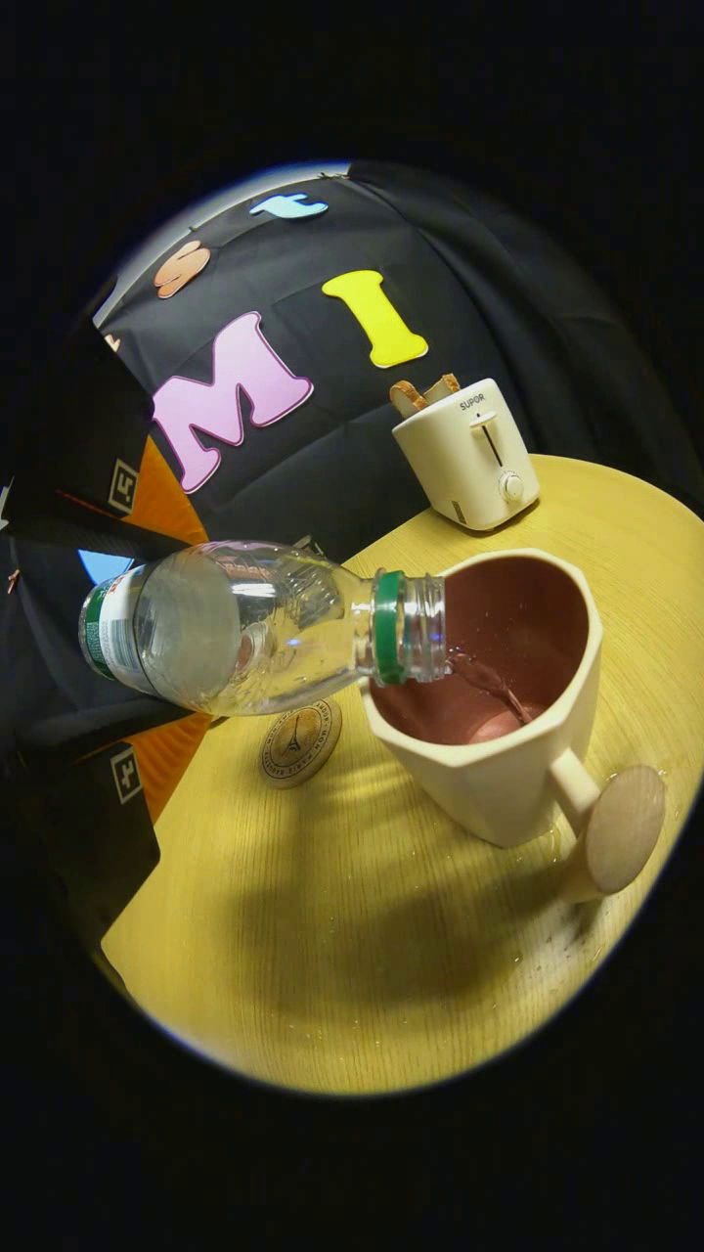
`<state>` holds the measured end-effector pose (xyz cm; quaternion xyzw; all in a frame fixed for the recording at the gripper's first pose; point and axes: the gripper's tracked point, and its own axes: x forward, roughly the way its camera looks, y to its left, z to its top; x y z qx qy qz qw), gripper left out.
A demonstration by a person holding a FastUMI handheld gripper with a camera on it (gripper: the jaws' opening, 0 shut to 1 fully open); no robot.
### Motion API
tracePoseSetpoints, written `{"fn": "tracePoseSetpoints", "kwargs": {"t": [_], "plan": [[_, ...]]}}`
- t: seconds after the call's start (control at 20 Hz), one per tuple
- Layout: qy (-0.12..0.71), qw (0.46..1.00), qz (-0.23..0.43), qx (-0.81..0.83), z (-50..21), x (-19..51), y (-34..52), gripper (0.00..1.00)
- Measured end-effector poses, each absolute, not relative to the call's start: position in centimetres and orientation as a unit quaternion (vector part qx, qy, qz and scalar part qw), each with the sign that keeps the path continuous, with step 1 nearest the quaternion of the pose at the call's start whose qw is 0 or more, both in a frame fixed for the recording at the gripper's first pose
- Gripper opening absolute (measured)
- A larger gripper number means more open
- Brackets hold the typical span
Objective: Take the bottle from table, then pour the juice into the cup, finally place the bottle on the coaster
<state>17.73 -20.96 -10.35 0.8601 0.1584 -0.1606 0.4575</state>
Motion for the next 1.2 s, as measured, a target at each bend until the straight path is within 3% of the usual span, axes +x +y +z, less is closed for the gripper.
{"fn": "tracePoseSetpoints", "kwargs": {"t": [1.2], "plan": [[0.063, 0.331, -0.173, 0.925, -7.6, 18.2, -25.8, 0.71]]}}
